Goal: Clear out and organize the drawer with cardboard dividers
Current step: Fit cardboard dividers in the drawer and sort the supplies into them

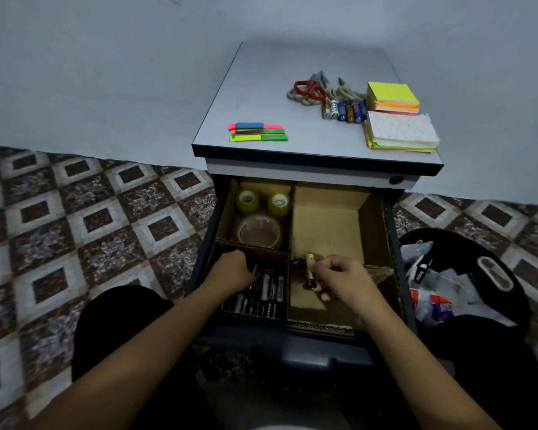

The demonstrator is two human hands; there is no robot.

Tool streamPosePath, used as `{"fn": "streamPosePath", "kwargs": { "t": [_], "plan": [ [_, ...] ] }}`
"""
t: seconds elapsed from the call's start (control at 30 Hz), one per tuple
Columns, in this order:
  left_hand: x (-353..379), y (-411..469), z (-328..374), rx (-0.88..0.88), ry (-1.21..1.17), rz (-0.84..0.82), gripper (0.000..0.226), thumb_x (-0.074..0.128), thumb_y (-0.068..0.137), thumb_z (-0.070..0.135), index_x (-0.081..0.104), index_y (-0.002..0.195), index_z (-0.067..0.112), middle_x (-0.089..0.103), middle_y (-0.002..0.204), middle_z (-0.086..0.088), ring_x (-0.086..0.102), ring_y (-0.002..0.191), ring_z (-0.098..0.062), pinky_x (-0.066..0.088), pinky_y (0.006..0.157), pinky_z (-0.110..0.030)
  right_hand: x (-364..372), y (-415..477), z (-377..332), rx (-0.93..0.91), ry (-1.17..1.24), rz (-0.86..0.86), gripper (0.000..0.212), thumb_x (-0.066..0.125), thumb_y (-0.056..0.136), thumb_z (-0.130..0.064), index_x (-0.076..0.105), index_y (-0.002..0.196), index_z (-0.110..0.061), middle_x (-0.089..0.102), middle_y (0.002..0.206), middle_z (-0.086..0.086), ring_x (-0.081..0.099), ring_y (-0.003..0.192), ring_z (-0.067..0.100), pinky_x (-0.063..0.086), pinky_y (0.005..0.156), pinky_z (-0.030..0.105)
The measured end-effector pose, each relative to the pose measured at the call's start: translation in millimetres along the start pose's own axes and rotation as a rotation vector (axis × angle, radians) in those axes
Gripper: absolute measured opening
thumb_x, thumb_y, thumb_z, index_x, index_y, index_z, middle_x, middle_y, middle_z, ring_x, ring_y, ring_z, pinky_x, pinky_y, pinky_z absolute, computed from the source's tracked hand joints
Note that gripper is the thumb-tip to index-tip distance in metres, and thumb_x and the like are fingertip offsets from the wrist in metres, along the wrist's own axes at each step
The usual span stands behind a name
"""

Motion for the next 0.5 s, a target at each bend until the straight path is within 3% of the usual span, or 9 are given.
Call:
{"fn": "streamPosePath", "kwargs": {
  "t": [0.23,0.5],
  "plan": [
    [6.4,7.3,-6.4,-0.031,0.027,-0.051,0.037,0.066,0.084,0.016,0.043,0.055,0.012,0.047,0.059,-0.004,0.046,0.054,-0.014,0.035,0.047,-0.023,4.4,-1.1,8.7,0.005,0.017,-0.003,0.021,0.060,0.090,-0.027,0.062,0.076,-0.011,0.057,0.064,0.004,0.051,0.044,-0.002,0.043,0.049,0.017],
    [8.3,4.4,-6.0,-0.002,0.064,-0.091,0.029,0.065,0.085,0.021,0.049,0.063,0.012,0.051,0.067,-0.004,0.053,0.066,-0.017,0.039,0.051,-0.022,14.2,-5.6,7.9,0.019,0.051,-0.037,0.019,0.061,0.089,-0.028,0.064,0.083,-0.011,0.056,0.065,0.001,0.053,0.052,0.004,0.044,0.048,0.016]
  ]
}}
Point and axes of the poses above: each hand's wrist, its own y-axis towards the middle knuckle, its own x-axis out of the palm, z = x × y, the point moved 10 cm from there along y, towards the middle knuckle
